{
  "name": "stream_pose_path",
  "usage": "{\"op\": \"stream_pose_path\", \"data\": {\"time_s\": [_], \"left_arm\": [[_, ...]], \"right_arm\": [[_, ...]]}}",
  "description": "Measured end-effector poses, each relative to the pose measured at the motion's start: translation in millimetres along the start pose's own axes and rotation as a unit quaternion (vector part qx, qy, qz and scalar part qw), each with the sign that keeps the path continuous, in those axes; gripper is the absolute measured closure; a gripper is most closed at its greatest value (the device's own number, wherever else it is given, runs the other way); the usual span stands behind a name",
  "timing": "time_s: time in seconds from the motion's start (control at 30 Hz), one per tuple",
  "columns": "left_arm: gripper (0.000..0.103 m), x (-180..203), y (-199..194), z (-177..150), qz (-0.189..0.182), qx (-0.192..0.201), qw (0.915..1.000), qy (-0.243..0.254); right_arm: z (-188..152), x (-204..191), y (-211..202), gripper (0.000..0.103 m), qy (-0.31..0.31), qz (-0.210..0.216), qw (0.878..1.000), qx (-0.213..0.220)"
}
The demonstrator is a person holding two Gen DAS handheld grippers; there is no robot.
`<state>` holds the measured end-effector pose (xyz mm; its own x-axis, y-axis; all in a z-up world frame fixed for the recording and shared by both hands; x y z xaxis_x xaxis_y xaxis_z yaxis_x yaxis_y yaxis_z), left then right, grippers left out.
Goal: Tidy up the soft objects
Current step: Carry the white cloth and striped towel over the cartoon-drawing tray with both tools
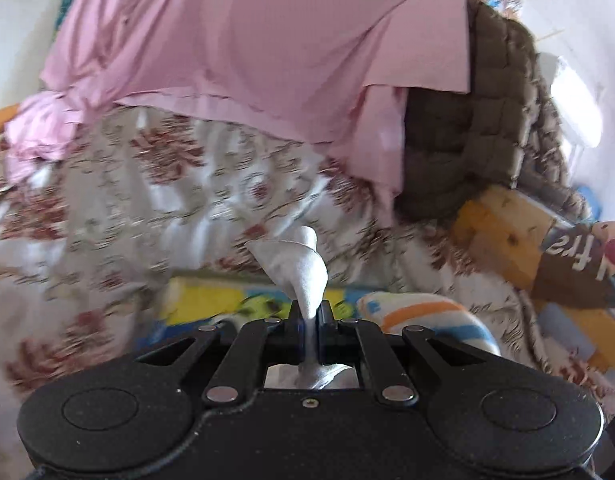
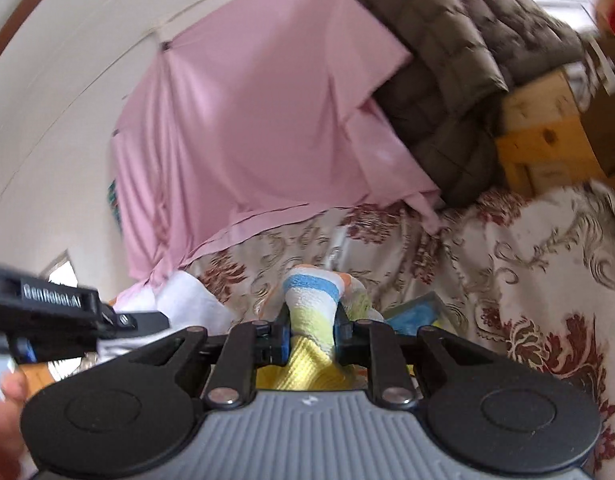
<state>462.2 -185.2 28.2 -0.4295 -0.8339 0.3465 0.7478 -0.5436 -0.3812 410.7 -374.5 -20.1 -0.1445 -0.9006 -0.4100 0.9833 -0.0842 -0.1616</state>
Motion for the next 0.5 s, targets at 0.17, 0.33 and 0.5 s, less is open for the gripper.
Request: {"op": "stream_pose_path", "data": {"time_s": [0.17, 0.33, 0.5], "left_arm": [[0.096, 9, 49, -8, -0.042, 0.002, 0.9991, 0.006], [0.095, 10, 82, -31, -0.04, -0.034, 0.9986, 0.005], [0.093, -8, 96, -50, -0.011, -0.08, 0.9966, -0.015]], "right_arm": [[-6, 24, 20, 0.082, 0.016, -0.019, 1.0, -0.019], [-18, 39, 31, 0.079, 0.051, -0.025, 0.996, -0.07], [-34, 44, 41, 0.076, 0.078, -0.025, 0.989, -0.126]]}}
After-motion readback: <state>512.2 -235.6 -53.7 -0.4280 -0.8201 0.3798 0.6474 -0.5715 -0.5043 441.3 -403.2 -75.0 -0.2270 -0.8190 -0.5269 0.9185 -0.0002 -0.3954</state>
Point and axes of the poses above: each gripper's, at about its wrist camera, not at the fingertips, and y roughly the way its jaws point, x to its right, z to its top, the point moved 9 cm from there along y, roughly the way its jaws point, and after that the axes turned 10 degrees about -z, right-handed, at the moved point
